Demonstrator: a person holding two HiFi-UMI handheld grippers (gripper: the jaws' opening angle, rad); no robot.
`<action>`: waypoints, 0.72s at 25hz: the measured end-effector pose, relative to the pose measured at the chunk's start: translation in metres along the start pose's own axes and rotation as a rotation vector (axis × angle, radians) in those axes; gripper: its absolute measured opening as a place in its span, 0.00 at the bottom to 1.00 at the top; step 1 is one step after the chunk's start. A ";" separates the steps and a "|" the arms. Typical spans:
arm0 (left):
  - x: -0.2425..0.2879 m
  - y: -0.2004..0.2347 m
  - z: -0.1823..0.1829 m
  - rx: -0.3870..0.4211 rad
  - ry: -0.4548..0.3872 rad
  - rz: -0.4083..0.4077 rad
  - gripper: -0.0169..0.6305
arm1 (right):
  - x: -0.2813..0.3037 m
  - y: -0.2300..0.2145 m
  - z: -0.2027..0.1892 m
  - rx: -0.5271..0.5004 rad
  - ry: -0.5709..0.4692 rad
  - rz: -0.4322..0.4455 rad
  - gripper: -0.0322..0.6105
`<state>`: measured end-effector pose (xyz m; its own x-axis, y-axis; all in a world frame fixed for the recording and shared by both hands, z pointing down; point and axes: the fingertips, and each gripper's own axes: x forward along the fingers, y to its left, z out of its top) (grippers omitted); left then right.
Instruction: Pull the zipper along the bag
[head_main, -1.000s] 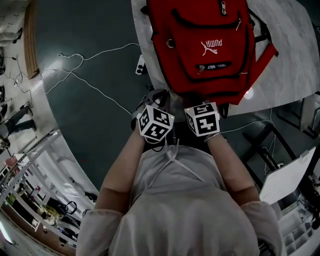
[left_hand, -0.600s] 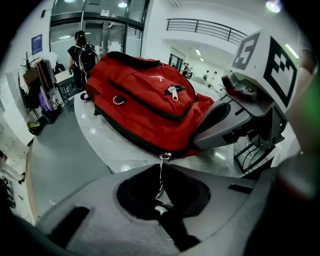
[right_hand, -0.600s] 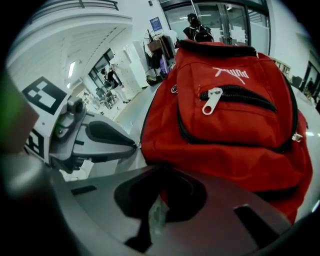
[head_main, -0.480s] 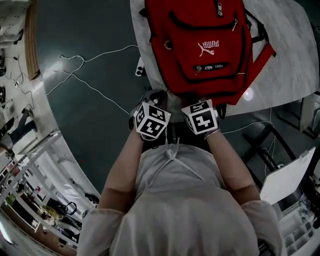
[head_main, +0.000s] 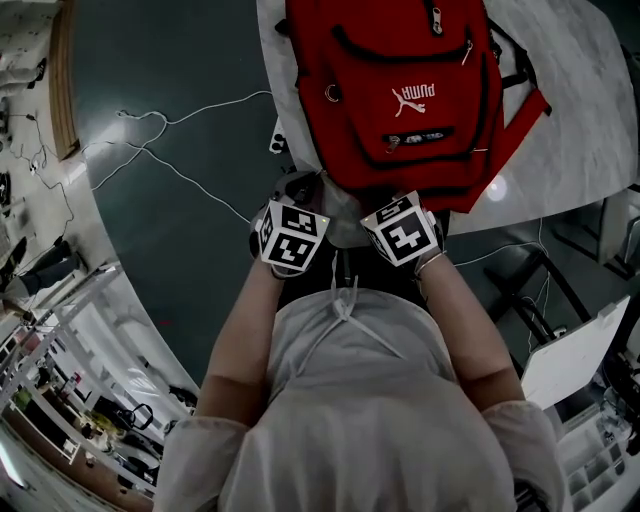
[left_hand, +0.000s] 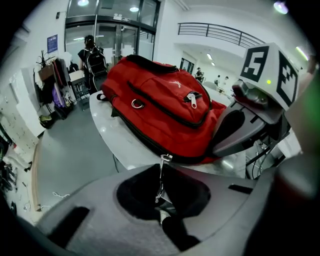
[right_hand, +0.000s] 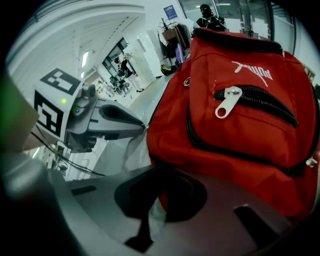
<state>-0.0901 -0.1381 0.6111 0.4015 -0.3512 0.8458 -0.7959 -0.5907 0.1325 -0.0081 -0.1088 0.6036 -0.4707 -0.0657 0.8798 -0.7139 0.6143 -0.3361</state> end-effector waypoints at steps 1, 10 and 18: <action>0.000 0.003 0.001 -0.002 -0.001 0.003 0.07 | 0.000 0.001 0.000 -0.017 0.006 -0.003 0.09; 0.003 0.030 0.019 0.010 -0.013 0.020 0.07 | 0.002 0.005 -0.001 -0.064 0.089 0.069 0.09; 0.009 0.057 0.040 -0.003 -0.034 0.024 0.07 | 0.002 0.005 -0.002 -0.047 0.110 0.120 0.09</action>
<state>-0.1142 -0.2036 0.6055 0.3972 -0.3898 0.8308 -0.8069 -0.5795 0.1139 -0.0121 -0.1044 0.6040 -0.4898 0.0950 0.8666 -0.6297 0.6489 -0.4271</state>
